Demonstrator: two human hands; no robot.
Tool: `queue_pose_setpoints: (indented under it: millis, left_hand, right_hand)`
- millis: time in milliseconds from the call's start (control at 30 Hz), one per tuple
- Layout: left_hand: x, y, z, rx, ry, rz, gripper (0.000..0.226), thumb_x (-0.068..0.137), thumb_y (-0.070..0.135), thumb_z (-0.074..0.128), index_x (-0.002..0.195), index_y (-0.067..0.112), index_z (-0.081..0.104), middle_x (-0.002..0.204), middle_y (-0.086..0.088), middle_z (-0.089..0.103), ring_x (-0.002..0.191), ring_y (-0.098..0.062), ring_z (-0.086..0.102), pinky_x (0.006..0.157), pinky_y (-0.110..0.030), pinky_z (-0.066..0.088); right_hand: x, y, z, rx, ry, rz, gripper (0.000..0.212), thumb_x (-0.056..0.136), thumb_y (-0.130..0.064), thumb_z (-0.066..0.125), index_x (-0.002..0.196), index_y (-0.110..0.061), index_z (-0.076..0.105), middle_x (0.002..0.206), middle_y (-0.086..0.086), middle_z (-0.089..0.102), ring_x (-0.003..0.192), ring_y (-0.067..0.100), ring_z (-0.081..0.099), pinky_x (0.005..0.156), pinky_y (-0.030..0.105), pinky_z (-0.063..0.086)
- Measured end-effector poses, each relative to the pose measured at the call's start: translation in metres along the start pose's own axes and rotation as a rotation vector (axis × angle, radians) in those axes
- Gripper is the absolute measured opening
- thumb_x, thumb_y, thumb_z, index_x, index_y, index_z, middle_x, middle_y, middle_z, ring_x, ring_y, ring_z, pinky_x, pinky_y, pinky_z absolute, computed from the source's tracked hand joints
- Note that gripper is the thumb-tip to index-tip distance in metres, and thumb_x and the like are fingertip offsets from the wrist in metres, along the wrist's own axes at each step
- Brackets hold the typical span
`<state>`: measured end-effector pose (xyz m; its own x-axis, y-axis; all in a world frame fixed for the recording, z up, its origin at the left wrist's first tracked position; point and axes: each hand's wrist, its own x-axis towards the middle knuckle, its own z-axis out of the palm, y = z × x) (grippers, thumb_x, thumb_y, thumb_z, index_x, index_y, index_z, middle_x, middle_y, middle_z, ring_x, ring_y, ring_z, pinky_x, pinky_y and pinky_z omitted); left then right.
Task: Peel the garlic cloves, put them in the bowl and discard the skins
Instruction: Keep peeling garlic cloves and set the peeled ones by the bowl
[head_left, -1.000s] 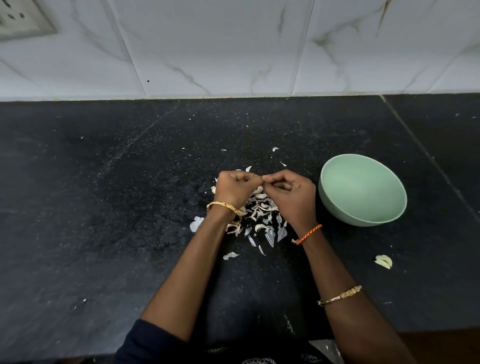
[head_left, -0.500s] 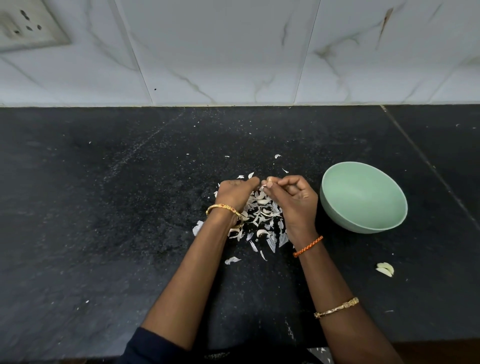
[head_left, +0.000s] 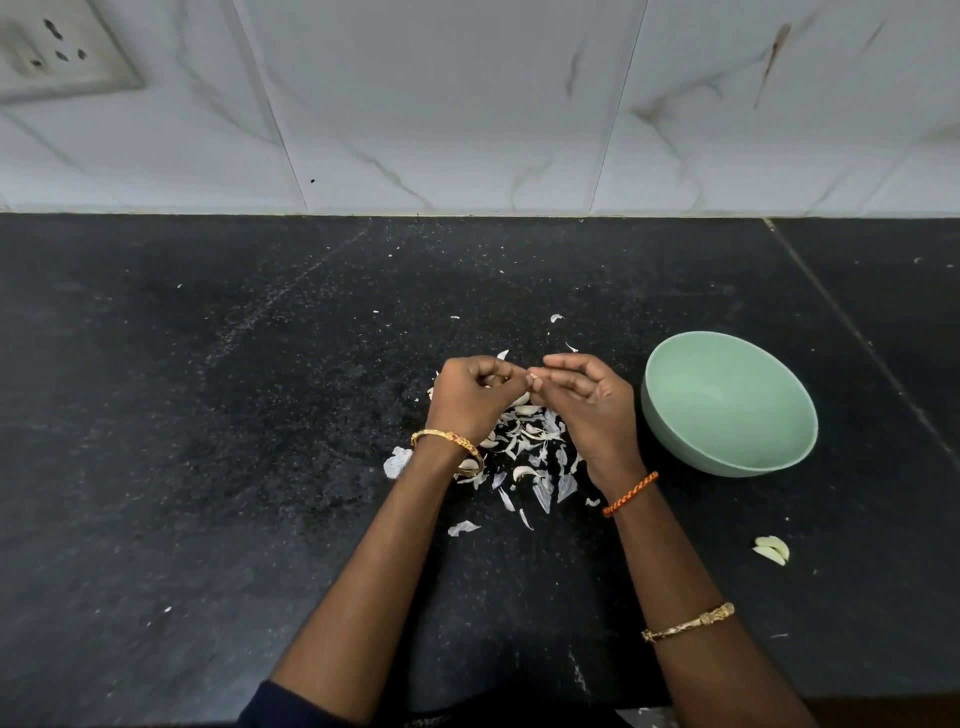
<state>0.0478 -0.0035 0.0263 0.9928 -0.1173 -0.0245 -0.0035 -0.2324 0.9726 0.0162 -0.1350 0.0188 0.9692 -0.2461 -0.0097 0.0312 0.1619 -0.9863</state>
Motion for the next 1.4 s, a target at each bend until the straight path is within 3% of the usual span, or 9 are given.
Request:
queue_pose_setpoints:
  millis: [200,400,533,667,767,1000,1167,1300,1400]
  left_hand:
    - [-0.001,0.000,0.003,0.216,0.076,0.105,0.004,0.078,0.015,0.074,0.074,0.016,0.073,0.054,0.009,0.045,0.050,-0.005,0.040,0.052,-0.025,0.040]
    - [0.001,-0.005,0.005,0.416,0.117,0.300,0.006,0.075,0.015,0.074,0.072,0.017,0.069,0.061,0.011,0.043,0.054,-0.004,0.041,0.054,-0.026,0.040]
    - [0.002,-0.005,0.008,0.419,0.154,0.343,0.004,0.074,0.009,0.074,0.072,0.009,0.070,0.059,0.013,0.039,0.052,-0.003,0.038,0.052,-0.018,0.035]
    - [0.000,-0.004,0.008,0.387,0.164,0.324,0.004,0.075,0.008,0.071,0.071,0.007,0.069,0.058,0.010,0.039,0.053,-0.004,0.037,0.054,-0.022,0.038]
    - [0.000,-0.003,0.004,0.348,0.120,0.267,0.008,0.073,0.009,0.072,0.068,0.013,0.066,0.060,0.011,0.039,0.054,-0.005,0.038,0.054,-0.011,0.033]
    - [0.003,-0.001,0.000,0.263,0.024,0.050,0.021,0.075,0.015,0.071,0.060,0.025,0.059,0.068,0.006,0.048,0.060,-0.004,0.043,0.057,-0.014,0.038]
    - [0.004,0.004,-0.001,-0.034,-0.011,-0.151,0.032,0.082,0.008,0.065,0.053,0.019,0.059,0.050,0.013,0.053,0.052,-0.007,0.043,0.050,-0.019,0.039]
    - [0.003,0.009,-0.001,-0.172,0.001,-0.338,0.015,0.086,0.016,0.065,0.072,0.009,0.064,0.056,0.005,0.052,0.046,-0.006,0.041,0.039,-0.012,0.034]
    - [0.002,0.006,-0.003,-0.095,0.013,-0.469,0.012,0.086,0.024,0.059,0.080,0.013,0.056,0.062,0.001,0.044,0.043,-0.009,0.032,0.034,-0.013,0.025]
  right_hand:
    - [0.003,0.004,-0.002,-0.173,-0.001,-0.038,0.024,0.080,0.003,0.072,0.095,-0.014,0.065,0.089,0.008,0.074,0.087,0.017,0.072,0.081,0.033,0.058]
    - [0.004,0.004,-0.003,-0.307,0.012,-0.086,0.022,0.080,0.000,0.074,0.096,-0.013,0.067,0.086,0.001,0.074,0.081,0.008,0.071,0.071,0.018,0.054]
    - [0.003,0.003,-0.002,-0.343,0.003,-0.111,0.020,0.079,0.001,0.074,0.094,-0.011,0.068,0.082,-0.004,0.072,0.077,0.003,0.070,0.068,0.015,0.053]
    - [0.001,0.001,-0.002,-0.355,-0.009,-0.150,0.019,0.079,0.002,0.074,0.091,-0.012,0.068,0.082,-0.008,0.071,0.079,0.002,0.070,0.070,0.014,0.053]
    - [0.001,0.000,-0.005,-0.334,-0.043,-0.148,0.023,0.079,0.003,0.073,0.094,-0.013,0.068,0.085,-0.005,0.073,0.082,0.005,0.071,0.074,0.018,0.054]
    - [-0.005,0.005,-0.003,-0.378,-0.069,-0.203,0.033,0.080,0.007,0.069,0.111,-0.005,0.067,0.087,-0.008,0.070,0.084,-0.002,0.069,0.075,0.013,0.052]
    - [-0.008,0.009,0.003,-0.271,-0.029,-0.232,0.030,0.081,0.007,0.069,0.108,-0.007,0.066,0.090,-0.004,0.072,0.088,0.005,0.070,0.079,0.018,0.054]
    - [-0.010,0.005,0.009,-0.099,-0.001,-0.241,0.029,0.080,0.008,0.070,0.106,-0.005,0.066,0.095,0.008,0.074,0.092,0.016,0.071,0.081,0.022,0.055]
    - [-0.009,-0.002,0.010,0.053,0.021,-0.168,0.023,0.080,0.008,0.069,0.101,-0.001,0.067,0.095,0.011,0.074,0.092,0.020,0.071,0.081,0.026,0.056]
